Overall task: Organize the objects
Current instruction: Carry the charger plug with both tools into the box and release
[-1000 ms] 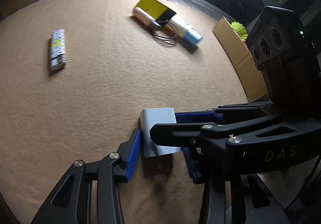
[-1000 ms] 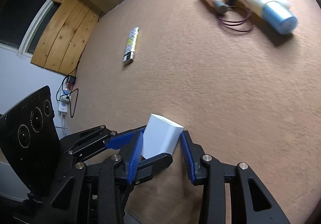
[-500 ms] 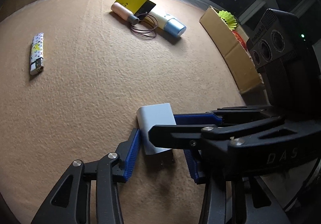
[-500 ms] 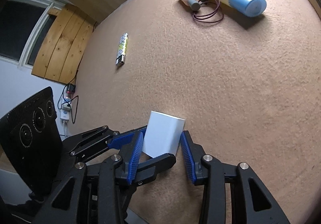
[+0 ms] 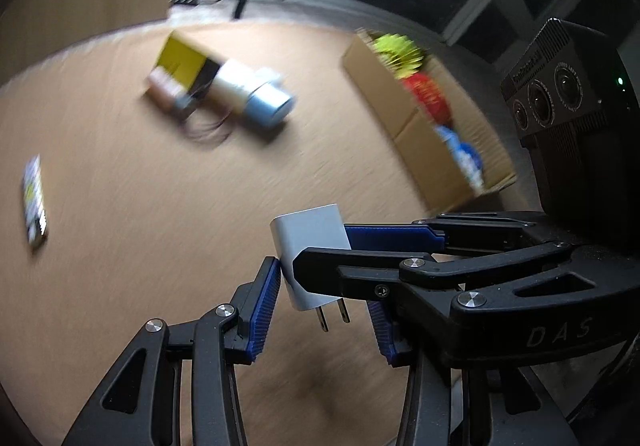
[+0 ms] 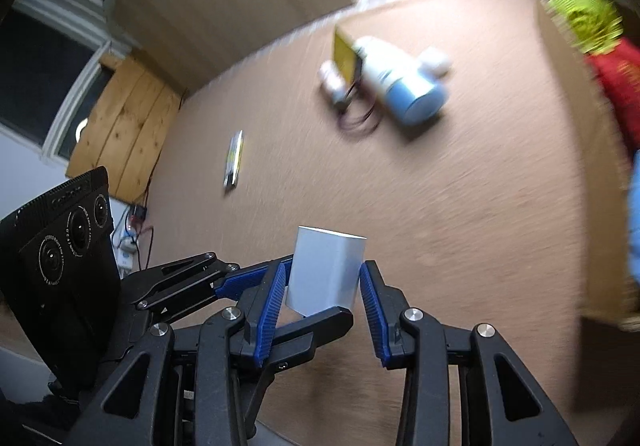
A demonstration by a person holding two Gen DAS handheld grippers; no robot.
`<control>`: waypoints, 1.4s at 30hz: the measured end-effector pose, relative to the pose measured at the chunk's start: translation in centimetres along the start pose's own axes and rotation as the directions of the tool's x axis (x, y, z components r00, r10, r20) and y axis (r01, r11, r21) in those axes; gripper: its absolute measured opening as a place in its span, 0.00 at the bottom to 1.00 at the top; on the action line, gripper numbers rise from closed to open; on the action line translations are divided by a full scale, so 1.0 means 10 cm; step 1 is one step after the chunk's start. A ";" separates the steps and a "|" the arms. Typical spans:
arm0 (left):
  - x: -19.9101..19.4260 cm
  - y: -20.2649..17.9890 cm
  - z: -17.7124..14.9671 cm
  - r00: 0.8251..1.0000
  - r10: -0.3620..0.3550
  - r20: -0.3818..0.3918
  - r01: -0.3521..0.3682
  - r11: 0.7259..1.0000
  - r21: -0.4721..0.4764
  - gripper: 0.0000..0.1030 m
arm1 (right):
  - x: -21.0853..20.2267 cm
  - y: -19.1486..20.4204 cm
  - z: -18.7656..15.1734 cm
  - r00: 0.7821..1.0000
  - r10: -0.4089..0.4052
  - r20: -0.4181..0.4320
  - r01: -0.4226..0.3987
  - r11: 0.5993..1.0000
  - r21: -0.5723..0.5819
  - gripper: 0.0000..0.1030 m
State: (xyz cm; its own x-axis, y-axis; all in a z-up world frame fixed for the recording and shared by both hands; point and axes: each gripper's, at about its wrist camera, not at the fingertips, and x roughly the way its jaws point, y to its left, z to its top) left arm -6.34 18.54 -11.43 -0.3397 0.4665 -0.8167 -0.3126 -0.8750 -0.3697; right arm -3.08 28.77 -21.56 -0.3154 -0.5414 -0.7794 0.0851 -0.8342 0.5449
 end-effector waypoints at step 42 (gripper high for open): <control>1.41 -1.95 1.37 0.988 -0.144 -0.052 0.152 0.964 0.220 0.55 | -1.46 -1.85 0.57 0.966 -0.188 0.177 0.160 0.974 0.160 0.38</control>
State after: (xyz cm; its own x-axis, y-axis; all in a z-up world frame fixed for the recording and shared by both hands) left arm -17.20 43.92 -9.64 -0.2444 0.5806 -0.7767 -0.5479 -0.7435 -0.3834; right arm -5.48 52.73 -18.49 -0.4881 -0.3473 -0.8007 -0.1191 -0.8823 0.4553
